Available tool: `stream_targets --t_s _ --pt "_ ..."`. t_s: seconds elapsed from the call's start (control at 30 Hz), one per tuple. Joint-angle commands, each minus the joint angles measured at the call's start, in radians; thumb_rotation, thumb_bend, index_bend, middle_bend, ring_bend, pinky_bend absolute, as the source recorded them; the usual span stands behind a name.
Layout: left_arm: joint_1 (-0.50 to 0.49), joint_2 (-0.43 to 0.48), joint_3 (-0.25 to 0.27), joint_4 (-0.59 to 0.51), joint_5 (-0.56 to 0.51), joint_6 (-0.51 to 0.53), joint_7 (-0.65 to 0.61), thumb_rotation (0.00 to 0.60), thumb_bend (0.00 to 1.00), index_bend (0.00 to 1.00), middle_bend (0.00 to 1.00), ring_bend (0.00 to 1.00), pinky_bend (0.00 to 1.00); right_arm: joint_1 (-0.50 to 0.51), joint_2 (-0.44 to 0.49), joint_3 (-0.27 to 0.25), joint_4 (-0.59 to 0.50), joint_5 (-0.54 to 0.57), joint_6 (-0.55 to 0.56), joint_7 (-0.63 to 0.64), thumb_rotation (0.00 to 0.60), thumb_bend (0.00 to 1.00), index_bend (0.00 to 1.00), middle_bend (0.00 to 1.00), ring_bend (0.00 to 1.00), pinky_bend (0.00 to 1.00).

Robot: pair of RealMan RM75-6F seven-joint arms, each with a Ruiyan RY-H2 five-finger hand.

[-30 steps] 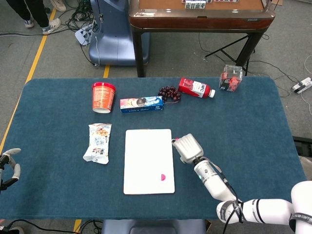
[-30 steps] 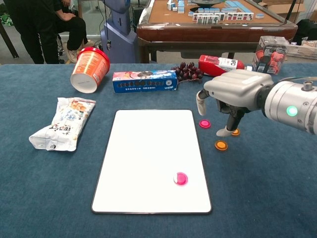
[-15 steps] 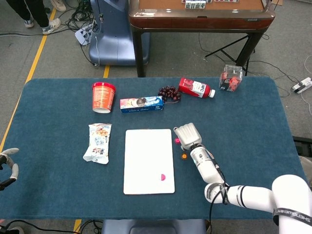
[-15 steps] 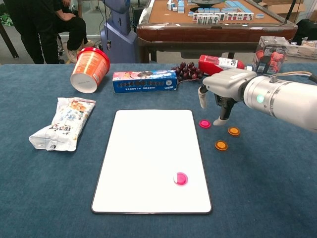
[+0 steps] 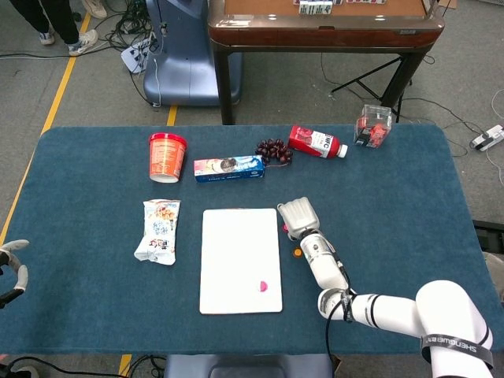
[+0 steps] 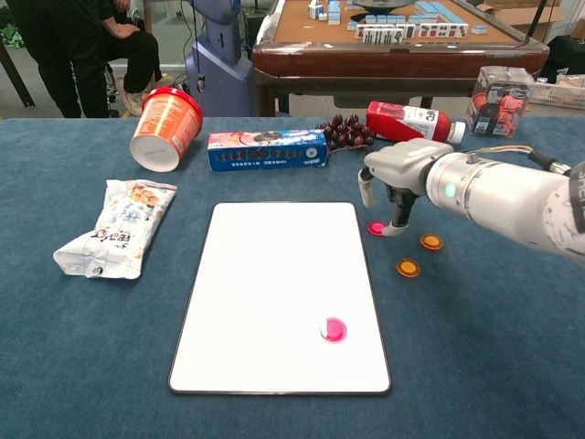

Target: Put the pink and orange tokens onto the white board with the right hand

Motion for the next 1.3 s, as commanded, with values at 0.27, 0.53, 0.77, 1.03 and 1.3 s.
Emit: stream_targets --t_s 0.27,0.53,0.77,1.03,1.3 --pt "-0.001 0.001 0.003 -0.002 0.001 -0.007 0.001 0.600 0.52 0.37 0.62 0.46 0.54 0.007 0.001 -0.007 0.011 0.036 -0.011 0.004 0.600 0.19 0.39 1.00 1.00 1.00" --pt "0.000 0.004 0.002 -0.003 -0.002 -0.006 -0.003 0.600 0.52 0.37 0.62 0.46 0.54 0.015 -0.008 -0.014 0.027 0.052 -0.021 0.009 0.600 0.19 0.39 1.00 1.00 1.00" --pt "0.002 0.005 0.002 -0.004 -0.002 -0.004 -0.008 0.600 0.52 0.37 0.62 0.46 0.54 0.019 -0.017 -0.023 0.035 0.055 -0.025 0.013 0.600 0.19 0.40 1.00 1.00 1.00" --pt "0.003 0.006 0.002 -0.005 -0.003 -0.005 -0.008 0.600 0.52 0.37 0.62 0.46 0.54 0.022 -0.027 -0.023 0.061 0.066 -0.036 0.024 0.600 0.26 0.41 1.00 1.00 1.00" --pt "0.003 0.008 0.002 -0.006 -0.003 -0.004 -0.009 0.600 0.52 0.37 0.62 0.46 0.54 0.024 -0.026 -0.027 0.063 0.070 -0.044 0.031 0.600 0.27 0.41 1.00 1.00 1.00"
